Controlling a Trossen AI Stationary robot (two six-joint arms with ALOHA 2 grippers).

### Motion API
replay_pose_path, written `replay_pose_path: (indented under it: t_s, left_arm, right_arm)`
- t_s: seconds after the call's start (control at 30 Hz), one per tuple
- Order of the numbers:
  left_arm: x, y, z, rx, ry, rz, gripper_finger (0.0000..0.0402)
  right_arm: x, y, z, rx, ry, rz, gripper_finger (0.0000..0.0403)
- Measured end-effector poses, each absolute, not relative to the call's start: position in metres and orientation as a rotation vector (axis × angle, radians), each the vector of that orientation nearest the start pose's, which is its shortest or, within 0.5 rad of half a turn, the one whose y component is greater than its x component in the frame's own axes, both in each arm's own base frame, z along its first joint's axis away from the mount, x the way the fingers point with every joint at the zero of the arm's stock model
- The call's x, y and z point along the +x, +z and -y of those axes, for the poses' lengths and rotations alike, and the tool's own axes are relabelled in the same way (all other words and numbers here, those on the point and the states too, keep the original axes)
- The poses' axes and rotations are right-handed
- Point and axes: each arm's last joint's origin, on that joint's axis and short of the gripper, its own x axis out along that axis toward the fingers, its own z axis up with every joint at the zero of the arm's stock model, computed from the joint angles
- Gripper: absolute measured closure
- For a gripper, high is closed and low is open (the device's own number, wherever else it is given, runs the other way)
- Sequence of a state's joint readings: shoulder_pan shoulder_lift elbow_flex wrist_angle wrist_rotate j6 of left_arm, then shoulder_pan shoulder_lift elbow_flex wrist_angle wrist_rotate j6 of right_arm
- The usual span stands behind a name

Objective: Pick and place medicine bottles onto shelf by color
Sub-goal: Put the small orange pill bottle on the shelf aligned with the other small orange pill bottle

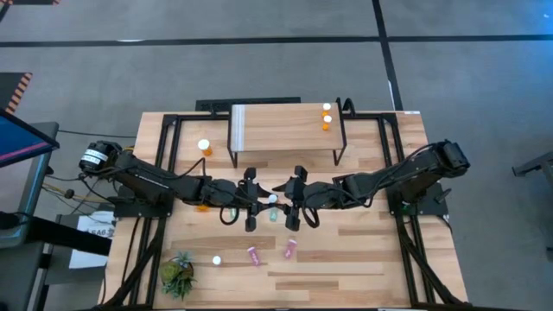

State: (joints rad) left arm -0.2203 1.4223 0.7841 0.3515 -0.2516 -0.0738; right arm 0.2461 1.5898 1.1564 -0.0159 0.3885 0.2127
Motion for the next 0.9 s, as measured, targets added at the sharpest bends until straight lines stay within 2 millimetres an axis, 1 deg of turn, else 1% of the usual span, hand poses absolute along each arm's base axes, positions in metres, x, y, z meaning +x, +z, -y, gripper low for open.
replay_pose_path:
  t_s: [0.13,0.37,0.47,0.63,0.77,0.9]
  left_arm:
    - [0.2996,0.2398,0.0597,-0.007,0.042,-0.277,0.0311]
    - [0.2996,0.24,0.0597,-0.009,0.043,-0.275,0.0311]
    - [0.2996,0.2401,0.0591,-0.013,0.065,-0.274,0.0311]
    - [0.2996,0.24,0.0586,-0.017,0.084,-0.274,0.0302]
    - [0.2997,0.2408,0.0584,-0.017,0.093,-0.27,0.0272]
    - [0.2995,0.2414,0.0582,-0.016,0.1,-0.268,0.0236]
  right_arm:
    - [0.3492,0.2771,-0.0765,0.066,-0.185,-0.42,0.0199]
    - [0.3491,0.2767,-0.0764,0.063,-0.185,-0.423,0.0263]
    - [0.3491,0.2767,-0.0764,0.06,-0.185,-0.423,0.0282]
    - [0.3484,0.2776,-0.0761,0.061,-0.186,-0.421,0.0282]
    - [0.348,0.2784,-0.076,0.061,-0.186,-0.419,0.0273]
    - [0.3463,0.2806,-0.0755,0.057,-0.185,-0.416,0.0272]
